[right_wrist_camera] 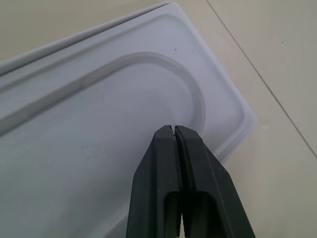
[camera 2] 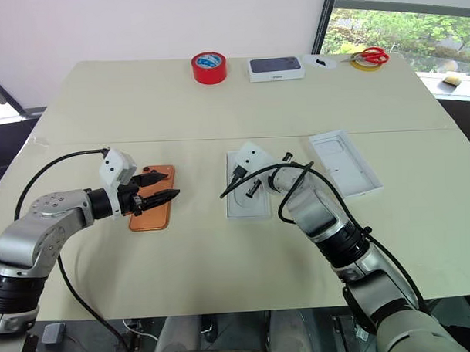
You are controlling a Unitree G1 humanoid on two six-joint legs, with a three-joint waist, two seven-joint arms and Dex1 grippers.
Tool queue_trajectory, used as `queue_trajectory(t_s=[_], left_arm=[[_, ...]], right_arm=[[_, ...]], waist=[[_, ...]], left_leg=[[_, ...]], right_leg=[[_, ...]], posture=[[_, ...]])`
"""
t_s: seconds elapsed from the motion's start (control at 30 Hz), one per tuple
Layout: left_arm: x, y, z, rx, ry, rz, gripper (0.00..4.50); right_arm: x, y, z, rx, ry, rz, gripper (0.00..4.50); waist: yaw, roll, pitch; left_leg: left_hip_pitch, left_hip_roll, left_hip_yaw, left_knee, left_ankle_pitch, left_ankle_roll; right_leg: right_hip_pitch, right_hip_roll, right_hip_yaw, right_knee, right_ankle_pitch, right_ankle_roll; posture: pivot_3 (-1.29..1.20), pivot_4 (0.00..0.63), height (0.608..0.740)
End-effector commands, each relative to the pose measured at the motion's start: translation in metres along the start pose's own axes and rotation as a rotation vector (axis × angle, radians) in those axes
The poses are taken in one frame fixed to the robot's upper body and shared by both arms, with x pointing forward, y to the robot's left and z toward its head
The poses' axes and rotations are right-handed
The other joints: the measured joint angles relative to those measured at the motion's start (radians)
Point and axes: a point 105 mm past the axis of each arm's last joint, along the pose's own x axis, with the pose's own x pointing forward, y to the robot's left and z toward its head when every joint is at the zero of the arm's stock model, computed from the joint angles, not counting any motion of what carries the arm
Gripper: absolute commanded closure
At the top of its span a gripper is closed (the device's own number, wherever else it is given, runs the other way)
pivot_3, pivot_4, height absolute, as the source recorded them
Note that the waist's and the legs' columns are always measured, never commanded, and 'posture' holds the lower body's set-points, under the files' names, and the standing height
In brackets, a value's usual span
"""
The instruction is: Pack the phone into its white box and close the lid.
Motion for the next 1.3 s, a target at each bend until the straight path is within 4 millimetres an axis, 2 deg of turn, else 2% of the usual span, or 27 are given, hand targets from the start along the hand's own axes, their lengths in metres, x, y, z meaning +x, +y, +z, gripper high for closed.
queue_trajectory(t_s=[0.03,0.13,0.3,0.57,0.9,1.13,1.3], left_arm=[[-0.003,0.000,0.013,0.036,-0.039,0.007,1.35],[-0.002,0.001,0.013,0.035,-0.037,0.009,1.35],[-0.003,0.002,0.013,0.035,-0.037,0.011,1.35],[-0.007,-0.006,0.013,0.048,-0.038,-0.032,1.35],[-0.011,-0.024,0.004,0.136,0.017,-0.140,1.35],[-0.010,-0.026,0.003,0.158,0.024,-0.163,1.35],[-0.011,-0.017,0.003,0.148,0.020,-0.120,1.35]], right_arm=[[-0.007,0.008,0.004,-0.014,-0.013,0.046,4.39],[-0.015,0.022,0.003,-0.039,-0.012,0.136,4.39],[-0.038,0.052,0.002,-0.200,-0.059,0.373,4.39],[-0.048,0.067,0.000,-0.260,-0.078,0.501,4.39],[-0.052,0.065,0.003,-0.277,-0.105,0.532,4.39],[-0.062,0.067,0.004,-0.325,-0.136,0.575,4.39],[-0.048,0.041,0.028,-0.264,-0.208,0.393,4.39]], waist=[[0.000,0.000,0.000],[0.000,0.000,0.000],[0.001,0.000,0.000],[0.000,0.000,0.000],[0.000,0.000,0.000],[0.001,0.000,0.000],[-0.001,0.000,0.000]], left_leg=[[0.000,0.000,0.000,0.000,0.000,0.000],[0.000,0.000,0.000,0.000,0.000,0.000],[0.000,0.000,0.000,0.000,0.000,0.001],[0.000,0.000,-0.001,0.000,0.000,0.001],[0.000,0.000,0.000,0.000,0.000,0.001],[0.000,0.000,-0.001,0.001,0.000,0.001],[0.000,0.000,0.000,0.000,0.000,0.001]], right_leg=[[0.000,0.000,0.000,0.000,0.000,0.000],[0.000,0.000,0.000,0.000,0.000,0.000],[0.000,0.000,0.000,0.000,0.000,0.000],[0.000,0.000,0.000,0.000,0.000,0.000],[0.000,0.000,0.000,0.000,0.000,0.000],[0.000,0.000,0.000,0.000,0.000,0.000],[0.000,0.000,0.000,0.001,0.000,0.000]], posture=[[0.00,0.150,0.730],[0.00,0.150,0.730],[0.00,0.150,0.730],[0.00,0.150,0.730],[0.00,0.150,0.730],[0.00,0.150,0.730],[0.00,0.150,0.730]])
